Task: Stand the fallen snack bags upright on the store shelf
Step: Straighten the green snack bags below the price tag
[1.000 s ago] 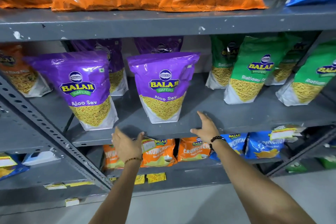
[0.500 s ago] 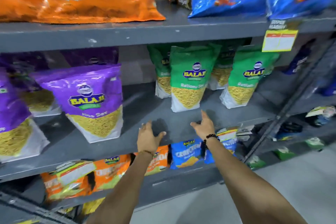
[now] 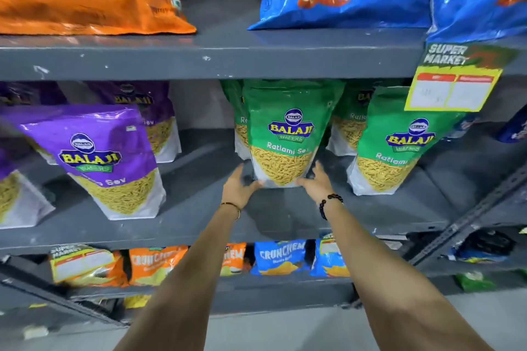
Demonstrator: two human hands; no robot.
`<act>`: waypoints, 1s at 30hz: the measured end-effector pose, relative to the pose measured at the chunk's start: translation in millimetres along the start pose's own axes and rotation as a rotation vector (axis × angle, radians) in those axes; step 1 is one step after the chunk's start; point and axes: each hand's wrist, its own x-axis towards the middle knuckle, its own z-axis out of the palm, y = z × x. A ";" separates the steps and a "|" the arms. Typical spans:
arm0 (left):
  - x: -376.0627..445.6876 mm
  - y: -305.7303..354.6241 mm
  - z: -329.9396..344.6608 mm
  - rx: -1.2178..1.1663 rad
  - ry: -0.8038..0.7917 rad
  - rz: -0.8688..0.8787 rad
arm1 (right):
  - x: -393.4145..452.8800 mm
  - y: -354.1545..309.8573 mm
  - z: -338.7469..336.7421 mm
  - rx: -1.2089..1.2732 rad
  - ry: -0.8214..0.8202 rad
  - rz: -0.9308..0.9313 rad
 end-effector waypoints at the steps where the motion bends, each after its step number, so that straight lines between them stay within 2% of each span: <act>1: 3.1 3.2 1.4 0.000 -0.004 0.002 | 3.3 -1.5 0.2 0.012 -0.010 0.004; 7: 29.5 -12.3 14.7 -0.012 -0.090 0.008 | 62.5 45.9 -7.4 -0.001 -0.115 -0.009; 11: 70.7 -63.8 32.0 -0.046 -0.107 0.004 | 36.5 24.3 -5.1 -0.032 -0.091 -0.041; 16: 12.0 -4.9 5.3 -0.068 -0.091 0.010 | -0.2 1.1 2.7 -0.045 -0.102 -0.097; 30: -28.7 -27.3 -18.2 -0.115 -0.061 0.033 | -38.8 14.7 20.5 -0.118 -0.133 -0.142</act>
